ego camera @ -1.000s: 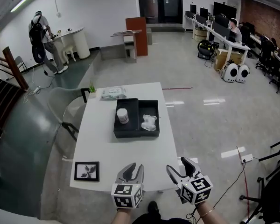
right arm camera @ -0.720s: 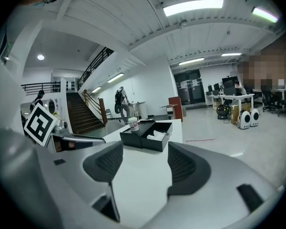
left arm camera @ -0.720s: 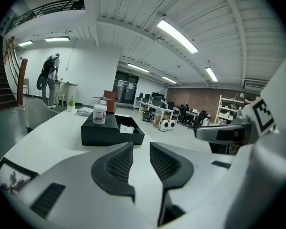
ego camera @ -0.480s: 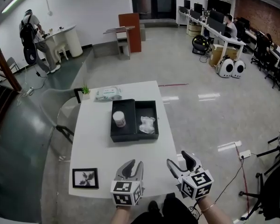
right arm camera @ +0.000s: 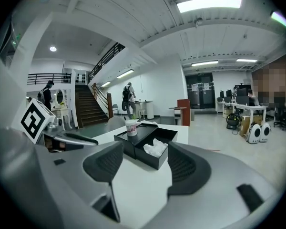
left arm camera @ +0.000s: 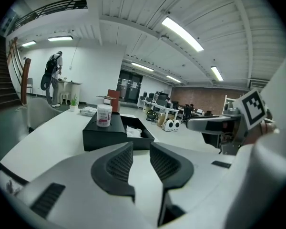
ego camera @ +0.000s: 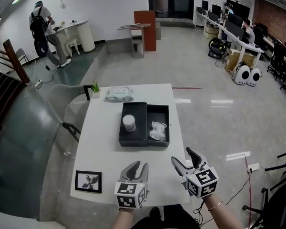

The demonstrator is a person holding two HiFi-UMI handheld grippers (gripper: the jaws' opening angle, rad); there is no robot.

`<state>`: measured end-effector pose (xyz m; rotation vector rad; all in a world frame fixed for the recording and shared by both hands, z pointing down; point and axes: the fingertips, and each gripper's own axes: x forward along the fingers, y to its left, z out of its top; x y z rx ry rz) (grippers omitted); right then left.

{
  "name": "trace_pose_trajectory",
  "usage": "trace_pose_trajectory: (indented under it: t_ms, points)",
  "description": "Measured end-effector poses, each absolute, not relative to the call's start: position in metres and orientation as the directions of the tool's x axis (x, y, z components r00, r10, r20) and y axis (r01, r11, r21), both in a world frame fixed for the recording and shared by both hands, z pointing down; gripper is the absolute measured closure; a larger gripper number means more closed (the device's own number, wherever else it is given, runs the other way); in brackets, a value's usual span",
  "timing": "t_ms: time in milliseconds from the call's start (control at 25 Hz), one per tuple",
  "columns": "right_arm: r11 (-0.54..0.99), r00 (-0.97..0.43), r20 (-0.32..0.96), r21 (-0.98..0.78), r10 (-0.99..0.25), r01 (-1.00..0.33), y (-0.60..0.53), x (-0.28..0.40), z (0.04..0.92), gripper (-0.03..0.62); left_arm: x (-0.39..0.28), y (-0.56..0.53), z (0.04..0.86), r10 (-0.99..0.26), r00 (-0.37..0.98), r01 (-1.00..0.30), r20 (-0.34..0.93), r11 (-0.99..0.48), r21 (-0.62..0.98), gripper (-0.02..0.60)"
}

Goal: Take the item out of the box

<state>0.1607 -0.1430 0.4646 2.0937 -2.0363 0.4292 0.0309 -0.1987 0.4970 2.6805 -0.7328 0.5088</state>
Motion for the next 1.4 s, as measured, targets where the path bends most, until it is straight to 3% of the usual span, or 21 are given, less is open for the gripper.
trace_pose_trajectory:
  t_ms: [760,1400]
  points:
    - [0.235,-0.2,0.432,0.027,-0.88,-0.972,-0.252,0.199,0.479,0.312,0.036,-0.242,0.505,-0.57,0.693,-0.7,0.441,-0.677,0.226,0.495]
    - [0.509,-0.322,0.654,0.114,-0.685,-0.853,-0.301,0.194,0.537,0.303,0.016,-0.241,0.513,-0.663,0.573,-0.812,0.482,-0.538,0.224,0.495]
